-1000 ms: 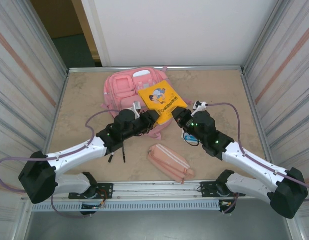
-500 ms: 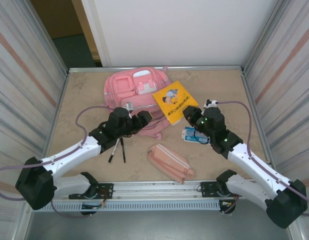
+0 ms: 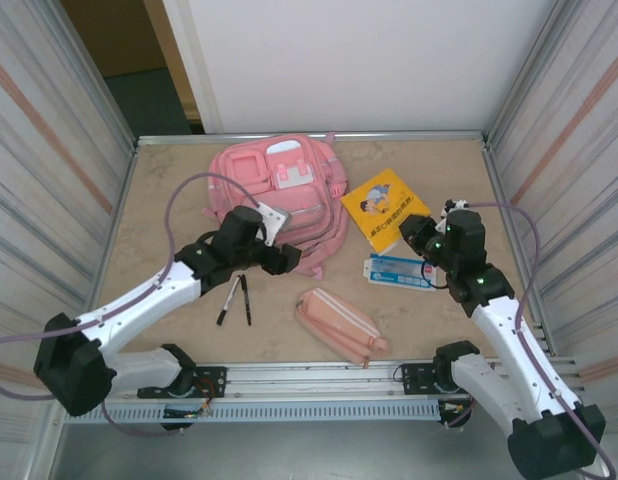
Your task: Pack the student bag
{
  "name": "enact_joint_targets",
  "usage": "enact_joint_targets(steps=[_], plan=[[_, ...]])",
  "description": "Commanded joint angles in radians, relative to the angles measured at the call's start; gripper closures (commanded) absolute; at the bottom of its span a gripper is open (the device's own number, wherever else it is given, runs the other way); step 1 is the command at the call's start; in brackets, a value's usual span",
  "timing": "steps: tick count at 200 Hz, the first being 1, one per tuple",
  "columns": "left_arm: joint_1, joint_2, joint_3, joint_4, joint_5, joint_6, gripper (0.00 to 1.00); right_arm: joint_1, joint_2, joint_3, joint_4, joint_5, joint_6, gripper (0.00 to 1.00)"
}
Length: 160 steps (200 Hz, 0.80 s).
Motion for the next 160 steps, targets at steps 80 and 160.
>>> enact_joint_targets(steps=[80, 160], plan=[[0.166, 0.338, 0.212, -0.109, 0.054, 0.628, 0.33, -0.168, -0.041, 0.063, -0.088, -0.267, -0.152, 1.00], [0.156, 0.616, 0.351, 0.082, -0.232, 0.659, 0.45, -0.173, -0.045, 0.055, -0.088, -0.290, -0.142, 1.00]])
